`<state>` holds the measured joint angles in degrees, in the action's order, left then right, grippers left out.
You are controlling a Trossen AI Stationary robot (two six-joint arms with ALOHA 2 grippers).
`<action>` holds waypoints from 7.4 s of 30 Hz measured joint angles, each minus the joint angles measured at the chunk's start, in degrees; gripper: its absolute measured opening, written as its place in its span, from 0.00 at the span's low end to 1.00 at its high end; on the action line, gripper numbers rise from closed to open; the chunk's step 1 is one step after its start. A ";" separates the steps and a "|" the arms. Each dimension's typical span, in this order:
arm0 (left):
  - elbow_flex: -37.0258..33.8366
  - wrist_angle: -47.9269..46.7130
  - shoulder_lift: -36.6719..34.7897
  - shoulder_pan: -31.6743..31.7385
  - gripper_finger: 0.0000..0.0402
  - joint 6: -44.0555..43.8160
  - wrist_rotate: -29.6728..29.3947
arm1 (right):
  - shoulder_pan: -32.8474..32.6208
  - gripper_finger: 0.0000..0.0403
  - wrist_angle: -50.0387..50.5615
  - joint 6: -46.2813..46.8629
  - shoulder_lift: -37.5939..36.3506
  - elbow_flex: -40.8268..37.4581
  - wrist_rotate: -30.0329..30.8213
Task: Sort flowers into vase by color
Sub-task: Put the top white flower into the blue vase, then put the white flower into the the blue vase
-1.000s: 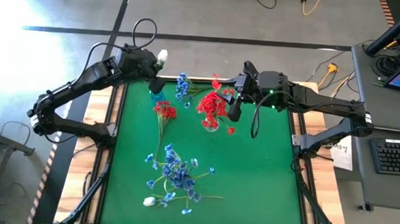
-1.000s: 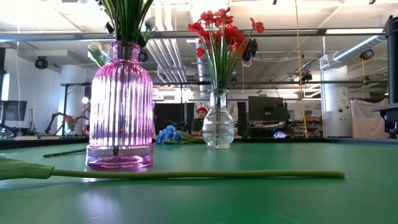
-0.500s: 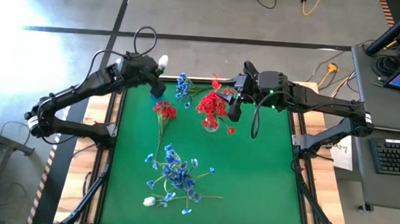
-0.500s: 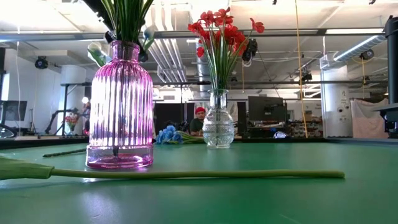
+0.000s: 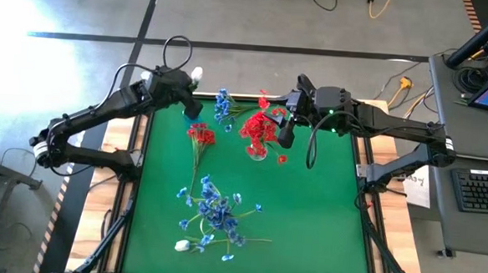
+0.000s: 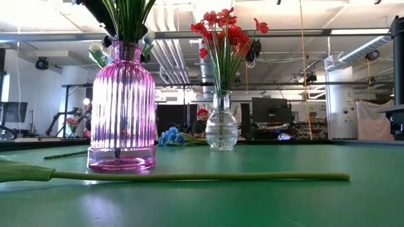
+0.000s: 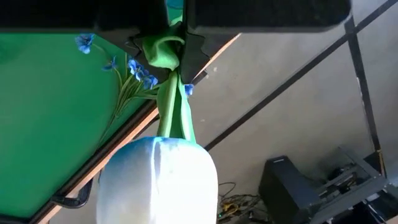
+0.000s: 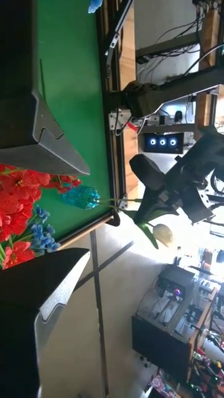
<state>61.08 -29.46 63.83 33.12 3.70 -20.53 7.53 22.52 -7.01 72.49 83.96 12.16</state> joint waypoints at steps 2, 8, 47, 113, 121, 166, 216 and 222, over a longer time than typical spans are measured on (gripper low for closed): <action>0.00 -0.08 -0.08 0.00 0.02 -0.26 -0.02 | 0.00 0.48 0.00 0.00 0.00 0.00 0.00; 0.00 -0.78 -0.08 0.00 0.12 -1.30 -0.02 | 0.00 0.48 0.00 -0.02 0.00 0.00 0.00; 13.49 -18.50 -12.40 -43.94 0.56 -15.09 -20.99 | -12.88 0.48 17.88 13.07 -0.29 14.28 -0.29; 13.99 -32.22 0.31 -98.18 0.56 -46.24 -30.73 | -42.07 0.48 -0.85 42.02 52.82 10.49 20.41; 13.99 -32.48 0.29 -98.18 0.56 -46.23 -31.01 | -42.01 0.47 -1.21 43.22 55.63 10.54 19.94; 16.06 -32.50 -1.06 -98.18 0.56 -40.02 -35.90 | -41.90 0.02 -16.71 27.20 48.61 10.40 16.33; 31.02 2.92 5.73 -76.41 0.56 12.66 -16.46 | -32.22 0.02 -41.02 -17.03 22.42 10.47 8.67; 31.02 6.07 5.87 -66.03 0.56 13.84 -1.57 | -29.32 0.02 -40.79 -18.93 22.13 10.47 8.79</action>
<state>92.09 -23.38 69.70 -32.91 17.54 -22.11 -21.79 -18.26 -25.93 94.62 94.43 20.96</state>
